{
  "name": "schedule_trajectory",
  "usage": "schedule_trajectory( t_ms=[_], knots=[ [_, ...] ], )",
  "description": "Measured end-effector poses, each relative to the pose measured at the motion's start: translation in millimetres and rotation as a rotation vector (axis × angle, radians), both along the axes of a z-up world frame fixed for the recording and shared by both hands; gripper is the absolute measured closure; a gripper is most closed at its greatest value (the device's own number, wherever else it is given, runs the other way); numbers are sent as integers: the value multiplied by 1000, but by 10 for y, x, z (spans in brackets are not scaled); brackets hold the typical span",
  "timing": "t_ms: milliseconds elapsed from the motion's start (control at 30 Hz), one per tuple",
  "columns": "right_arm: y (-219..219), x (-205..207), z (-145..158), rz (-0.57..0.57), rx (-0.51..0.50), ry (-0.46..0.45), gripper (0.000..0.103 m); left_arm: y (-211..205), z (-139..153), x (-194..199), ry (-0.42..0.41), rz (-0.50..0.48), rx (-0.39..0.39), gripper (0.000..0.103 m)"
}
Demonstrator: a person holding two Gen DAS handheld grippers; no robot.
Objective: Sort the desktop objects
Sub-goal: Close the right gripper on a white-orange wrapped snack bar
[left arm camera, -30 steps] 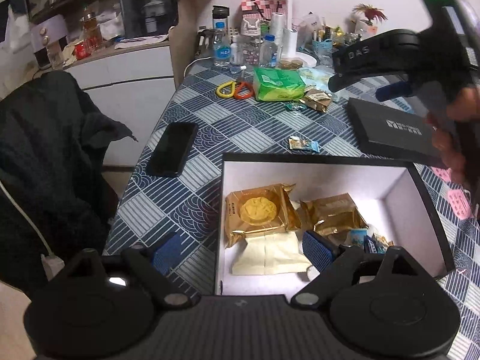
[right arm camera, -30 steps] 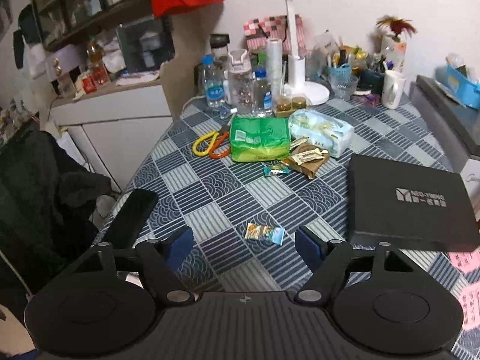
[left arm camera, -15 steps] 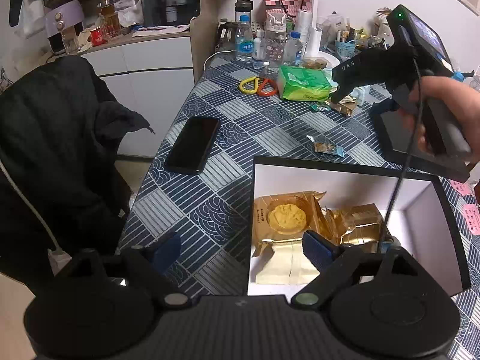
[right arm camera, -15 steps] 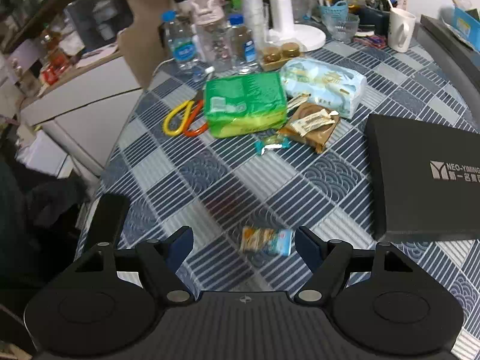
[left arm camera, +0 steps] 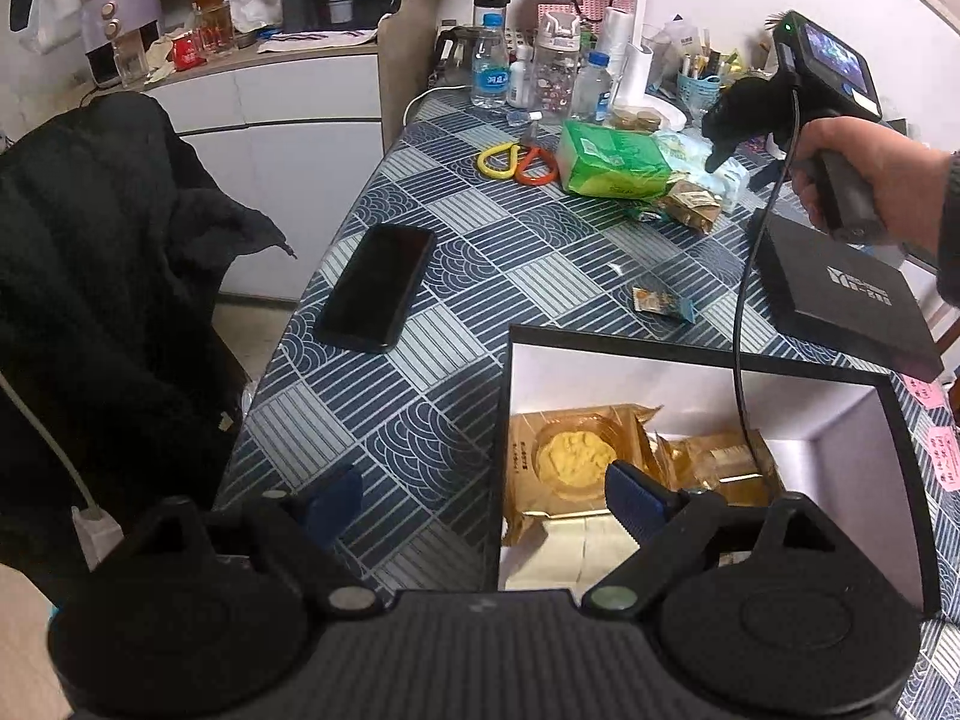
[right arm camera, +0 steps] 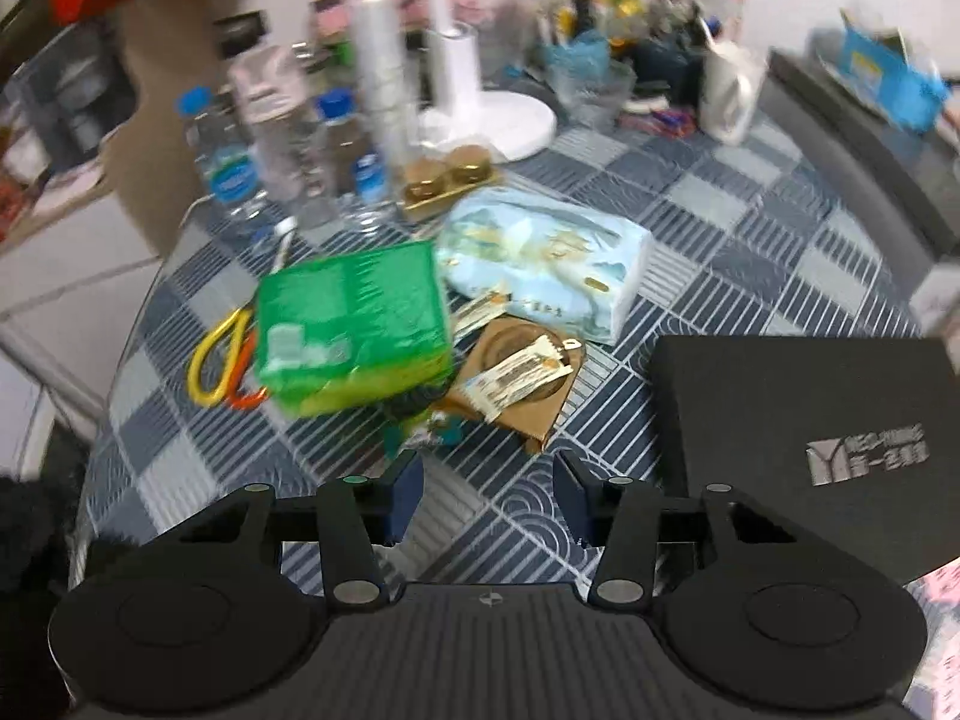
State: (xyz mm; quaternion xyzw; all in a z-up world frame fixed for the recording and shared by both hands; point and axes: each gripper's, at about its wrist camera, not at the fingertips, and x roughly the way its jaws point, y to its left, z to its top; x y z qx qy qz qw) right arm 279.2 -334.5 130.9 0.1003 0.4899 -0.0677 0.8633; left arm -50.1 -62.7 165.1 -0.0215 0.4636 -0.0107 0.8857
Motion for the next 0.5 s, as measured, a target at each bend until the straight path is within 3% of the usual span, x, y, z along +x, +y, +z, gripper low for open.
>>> schedule_trajectory(
  t_ms=[133,167,200,233,500],
  knots=[
    [-165,229,-190,-70,59,12,61,38,-36,57,13,19,-1,0],
    [-191,282,-239,-82,66,17,66,45,-47,70,17,22,0,0],
    [-216,335,-287,-95,72,22,83,50,-62,82,22,25,3,0],
    [-227,374,-330,-105,77,26,88,56,-78,94,28,27,5,0],
    [-321,634,-611,-186,123,46,84,55,-135,182,40,34,17,0]
  ],
)
